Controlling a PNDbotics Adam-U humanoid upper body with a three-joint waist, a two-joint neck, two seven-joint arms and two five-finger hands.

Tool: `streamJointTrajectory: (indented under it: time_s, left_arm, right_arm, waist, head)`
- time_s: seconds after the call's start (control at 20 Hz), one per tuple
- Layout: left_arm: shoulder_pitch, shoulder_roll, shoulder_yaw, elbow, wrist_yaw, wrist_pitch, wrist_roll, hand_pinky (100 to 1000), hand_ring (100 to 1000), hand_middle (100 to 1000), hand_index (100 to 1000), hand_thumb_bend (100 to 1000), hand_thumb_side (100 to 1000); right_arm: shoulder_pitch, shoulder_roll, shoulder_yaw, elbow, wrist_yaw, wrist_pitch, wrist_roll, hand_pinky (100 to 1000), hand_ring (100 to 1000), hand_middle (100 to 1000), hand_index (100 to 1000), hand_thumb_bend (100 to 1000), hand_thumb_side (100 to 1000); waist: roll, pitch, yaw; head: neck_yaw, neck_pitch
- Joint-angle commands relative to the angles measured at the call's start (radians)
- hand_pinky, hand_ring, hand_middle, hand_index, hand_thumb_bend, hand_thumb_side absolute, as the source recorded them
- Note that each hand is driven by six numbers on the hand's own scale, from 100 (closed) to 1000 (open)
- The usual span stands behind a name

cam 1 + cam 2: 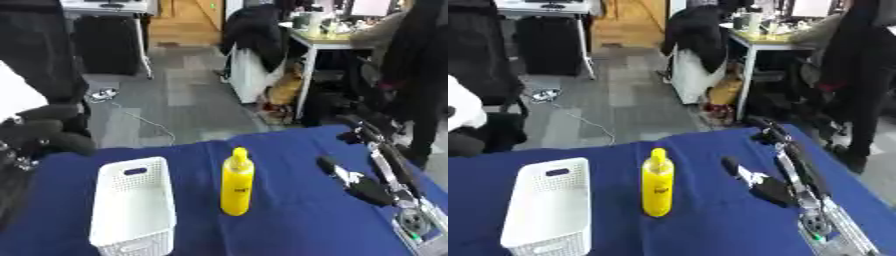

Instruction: Pick up objects on the table and place them in the box.

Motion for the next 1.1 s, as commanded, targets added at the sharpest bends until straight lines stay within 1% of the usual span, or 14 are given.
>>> streamJointTrajectory:
  time_s: [0.05, 0.3, 0.6, 0.7, 0.8, 0.85, 0.95, 1.1]
  left_arm:
    - [-0.017, 0.016, 0.003, -0.013, 0.005, 0.0, -0.001, 695, 612, 863, 879, 236, 887]
    - [-0.02, 0.017, 0.003, -0.013, 0.008, 0.001, -0.001, 696, 613, 863, 878, 237, 886]
    - [-0.027, 0.015, 0.001, -0.013, 0.013, 0.002, -0.002, 696, 613, 863, 878, 237, 885]
    - [-0.028, 0.015, 0.001, -0.013, 0.013, 0.002, -0.003, 696, 613, 863, 879, 237, 886]
    - [-0.029, 0.014, 0.0, -0.013, 0.013, 0.001, -0.004, 696, 613, 863, 878, 237, 885]
    - [-0.03, 0.014, 0.0, -0.013, 0.014, 0.001, -0.005, 696, 613, 864, 879, 237, 886]
    - [-0.032, 0.013, -0.001, -0.013, 0.014, 0.001, -0.006, 696, 613, 864, 879, 237, 885]
    - [-0.035, 0.012, -0.001, -0.013, 0.016, 0.002, -0.007, 696, 613, 864, 879, 238, 885]
  right_arm:
    - [-0.037, -0.007, 0.001, 0.023, -0.022, -0.006, 0.016, 738, 725, 870, 964, 708, 835]
    - [-0.07, -0.003, 0.01, 0.07, -0.009, -0.009, 0.015, 741, 727, 866, 957, 707, 834]
    - [-0.101, 0.013, 0.024, 0.108, 0.022, -0.014, 0.016, 744, 728, 864, 952, 699, 839]
    - [-0.109, 0.019, 0.031, 0.118, 0.031, -0.016, 0.021, 745, 729, 863, 950, 697, 846]
    - [-0.119, 0.029, 0.04, 0.131, 0.044, -0.018, 0.03, 746, 730, 863, 949, 694, 850]
    - [-0.125, 0.036, 0.044, 0.139, 0.05, -0.02, 0.034, 746, 730, 863, 949, 688, 864]
    - [-0.137, 0.052, 0.052, 0.16, 0.065, -0.022, 0.042, 745, 729, 863, 950, 681, 873]
    - [-0.147, 0.068, 0.054, 0.184, 0.08, -0.022, 0.047, 744, 729, 863, 951, 679, 875]
  waist:
    - [0.001, -0.008, 0.003]
    - [-0.001, -0.009, 0.007]
    - [-0.002, -0.008, 0.011]
    - [-0.002, -0.007, 0.012]
    - [-0.002, -0.006, 0.014]
    - [-0.002, -0.004, 0.015]
    - [-0.001, -0.002, 0.016]
    - [-0.002, -0.002, 0.018]
  head:
    - [0.014, 0.003]
    - [0.017, -0.001]
    - [0.024, 0.005]
    - [0.023, 0.001]
    - [0.005, -0.019]
    - [-0.016, -0.039]
    - [-0.044, -0.068]
    - [-0.061, -0.087]
